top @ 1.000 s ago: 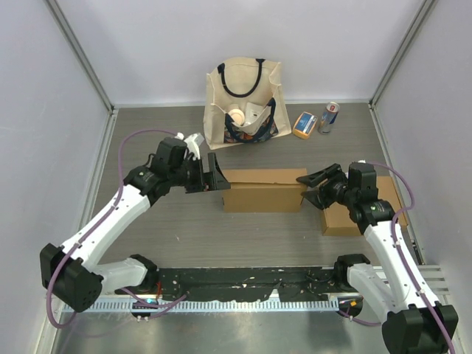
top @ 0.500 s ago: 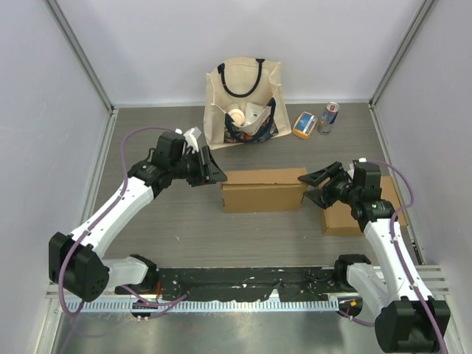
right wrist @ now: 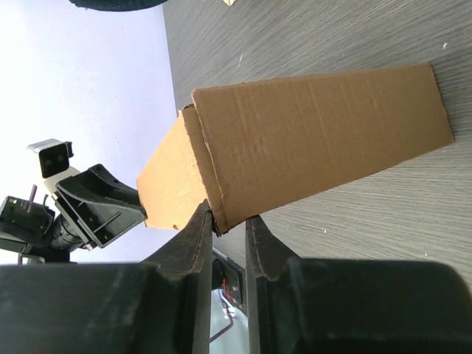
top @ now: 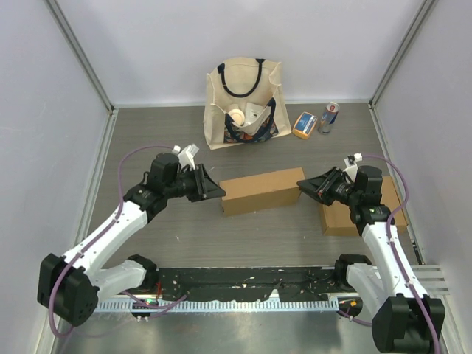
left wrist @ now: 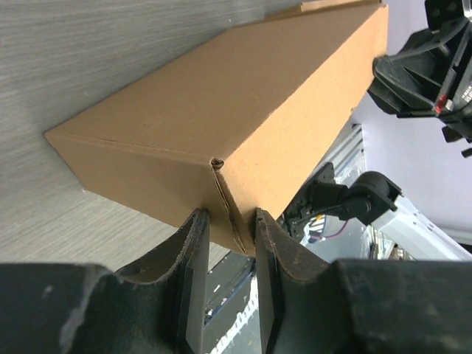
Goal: Fold the paper box
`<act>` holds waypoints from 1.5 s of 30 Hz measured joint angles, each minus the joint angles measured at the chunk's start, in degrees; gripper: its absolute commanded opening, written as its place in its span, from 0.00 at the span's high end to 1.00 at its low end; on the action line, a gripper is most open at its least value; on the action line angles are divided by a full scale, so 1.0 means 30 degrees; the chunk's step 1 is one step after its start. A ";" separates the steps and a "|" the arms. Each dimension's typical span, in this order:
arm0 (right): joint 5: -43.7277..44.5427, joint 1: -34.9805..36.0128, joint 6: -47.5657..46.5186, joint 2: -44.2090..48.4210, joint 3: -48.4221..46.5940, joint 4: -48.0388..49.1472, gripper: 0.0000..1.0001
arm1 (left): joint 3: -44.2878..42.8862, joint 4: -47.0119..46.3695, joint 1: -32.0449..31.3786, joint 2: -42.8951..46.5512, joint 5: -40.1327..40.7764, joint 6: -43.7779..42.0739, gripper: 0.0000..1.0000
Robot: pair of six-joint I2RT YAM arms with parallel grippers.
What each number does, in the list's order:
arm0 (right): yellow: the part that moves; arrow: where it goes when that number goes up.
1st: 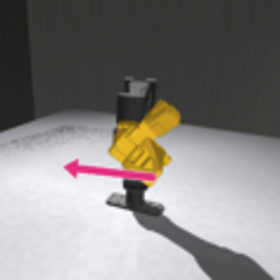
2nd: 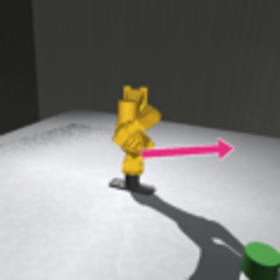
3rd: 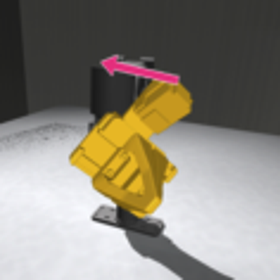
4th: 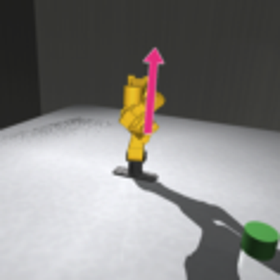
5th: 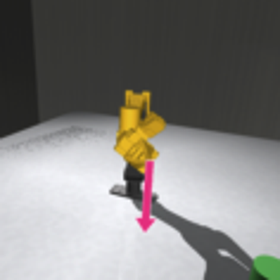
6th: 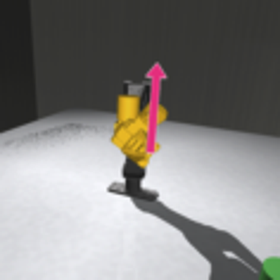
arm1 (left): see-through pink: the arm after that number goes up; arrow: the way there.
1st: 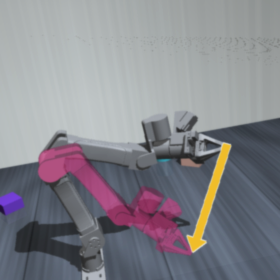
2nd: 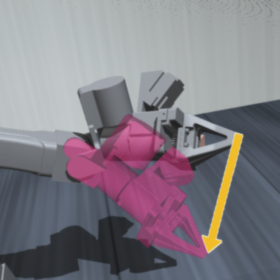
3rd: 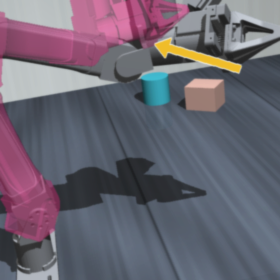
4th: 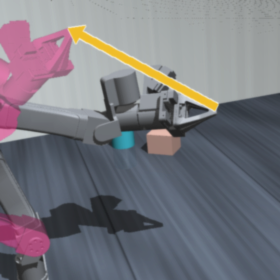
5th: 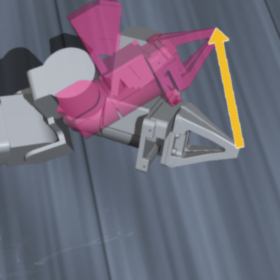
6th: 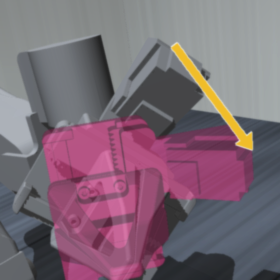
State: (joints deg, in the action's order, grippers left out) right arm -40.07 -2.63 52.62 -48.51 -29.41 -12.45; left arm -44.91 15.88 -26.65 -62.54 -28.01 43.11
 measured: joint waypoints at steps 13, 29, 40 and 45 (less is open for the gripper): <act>0.2710 0.0270 -0.3854 0.2368 -0.0080 -0.8437 0.34 | 0.4779 0.1894 -0.0357 0.4014 0.0335 0.2025 0.29; 0.4787 0.0270 -0.6623 -0.2703 -0.3388 -0.7104 0.23 | 0.1537 0.1333 0.0255 -0.0576 0.3628 0.2288 0.14; 0.4663 0.3526 -0.9092 -1.3107 -0.7249 -0.2601 0.26 | -0.1960 -0.3249 0.0831 -0.9748 0.3745 0.2718 0.19; 0.6630 0.5566 -0.9872 -1.3369 -0.7439 -0.2667 0.29 | -0.1953 -0.3934 0.0146 -1.0681 0.4073 0.3002 0.25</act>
State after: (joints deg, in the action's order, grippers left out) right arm -20.18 14.06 23.00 -88.62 -51.72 -20.45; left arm -50.76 4.08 -26.22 -94.59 -15.79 52.12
